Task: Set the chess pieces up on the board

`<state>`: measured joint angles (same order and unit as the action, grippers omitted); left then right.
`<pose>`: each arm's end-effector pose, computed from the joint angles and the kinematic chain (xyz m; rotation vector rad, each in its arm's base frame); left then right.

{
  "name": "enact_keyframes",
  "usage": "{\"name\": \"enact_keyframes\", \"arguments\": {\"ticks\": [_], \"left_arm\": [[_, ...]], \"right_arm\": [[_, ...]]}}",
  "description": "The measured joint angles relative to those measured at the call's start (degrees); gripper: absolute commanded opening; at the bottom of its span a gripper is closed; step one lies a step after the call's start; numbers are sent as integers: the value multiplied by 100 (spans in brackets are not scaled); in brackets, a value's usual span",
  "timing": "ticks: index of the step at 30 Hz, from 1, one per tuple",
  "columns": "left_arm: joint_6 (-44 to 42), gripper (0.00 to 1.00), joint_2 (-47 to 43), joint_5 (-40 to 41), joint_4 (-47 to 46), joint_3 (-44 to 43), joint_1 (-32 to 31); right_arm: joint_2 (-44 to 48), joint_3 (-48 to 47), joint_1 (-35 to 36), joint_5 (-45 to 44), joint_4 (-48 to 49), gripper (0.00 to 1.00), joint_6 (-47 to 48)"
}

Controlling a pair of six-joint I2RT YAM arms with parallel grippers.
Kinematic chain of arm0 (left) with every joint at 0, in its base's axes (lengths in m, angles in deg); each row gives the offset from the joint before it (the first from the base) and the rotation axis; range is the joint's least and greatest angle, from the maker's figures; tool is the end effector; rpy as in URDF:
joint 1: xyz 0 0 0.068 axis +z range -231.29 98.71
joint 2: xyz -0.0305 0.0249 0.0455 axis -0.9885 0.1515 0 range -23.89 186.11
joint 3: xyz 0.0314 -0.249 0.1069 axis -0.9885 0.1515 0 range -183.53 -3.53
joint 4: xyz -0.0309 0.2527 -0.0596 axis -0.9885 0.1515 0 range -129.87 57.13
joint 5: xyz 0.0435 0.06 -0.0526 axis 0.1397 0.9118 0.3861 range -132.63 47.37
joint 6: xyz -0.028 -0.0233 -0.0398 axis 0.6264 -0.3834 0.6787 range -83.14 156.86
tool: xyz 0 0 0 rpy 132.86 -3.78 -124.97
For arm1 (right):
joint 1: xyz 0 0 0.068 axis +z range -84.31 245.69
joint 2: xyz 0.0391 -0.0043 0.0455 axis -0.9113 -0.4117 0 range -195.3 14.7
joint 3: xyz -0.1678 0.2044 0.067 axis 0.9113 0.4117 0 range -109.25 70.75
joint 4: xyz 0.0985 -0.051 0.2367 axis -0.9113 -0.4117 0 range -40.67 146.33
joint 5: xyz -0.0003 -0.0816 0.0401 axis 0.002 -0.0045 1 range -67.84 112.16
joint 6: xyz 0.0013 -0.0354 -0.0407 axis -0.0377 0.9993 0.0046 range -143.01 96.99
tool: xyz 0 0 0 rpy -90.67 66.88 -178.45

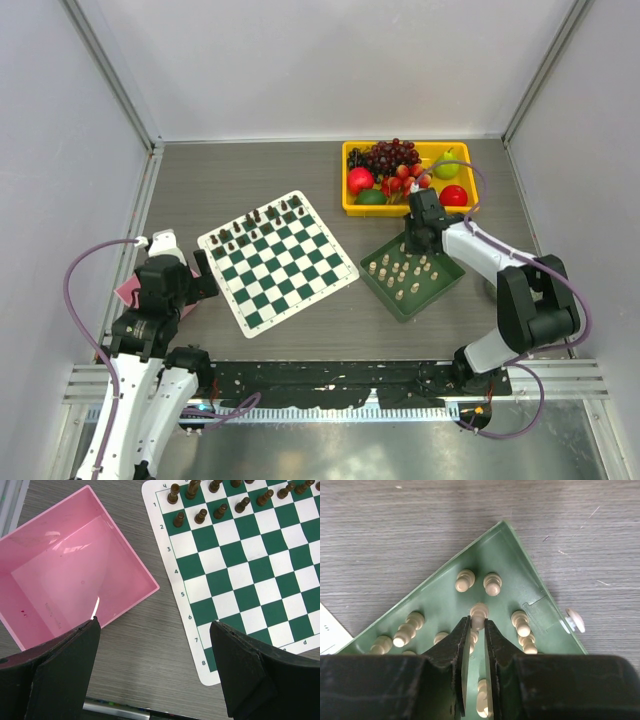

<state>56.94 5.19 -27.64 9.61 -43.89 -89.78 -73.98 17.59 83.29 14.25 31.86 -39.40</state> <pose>0.1032 -0.0060 0.2815 -0.3628 2.1810 0.0169 0.2901 0.0869 0.1892 0.0206 2.6019 0.0321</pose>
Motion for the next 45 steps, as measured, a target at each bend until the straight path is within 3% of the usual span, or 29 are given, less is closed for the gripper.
{"name": "enact_keyframes", "arguments": {"ticks": [10, 18, 23, 31, 45], "left_arm": [[0, 99, -9, 0, 0, 0, 0], [0, 99, -11, 0, -4, 0, 0], [0, 99, -13, 0, -4, 0, 0], [0, 99, -28, 0, -9, 0, 0], [-2, 99, -28, -2, -15, 0, 0]], "right_arm": [[960, -201, 251, -107, -323, 9, -4], [1178, -833, 1513, -195, -492, 9, -76], [358, -1480, 2199, -199, -413, 9, -118], [-1202, -1943, 2455, -85, -315, 10, -125], [-1845, -2280, 2570, 74, -280, 10, -129]]}}
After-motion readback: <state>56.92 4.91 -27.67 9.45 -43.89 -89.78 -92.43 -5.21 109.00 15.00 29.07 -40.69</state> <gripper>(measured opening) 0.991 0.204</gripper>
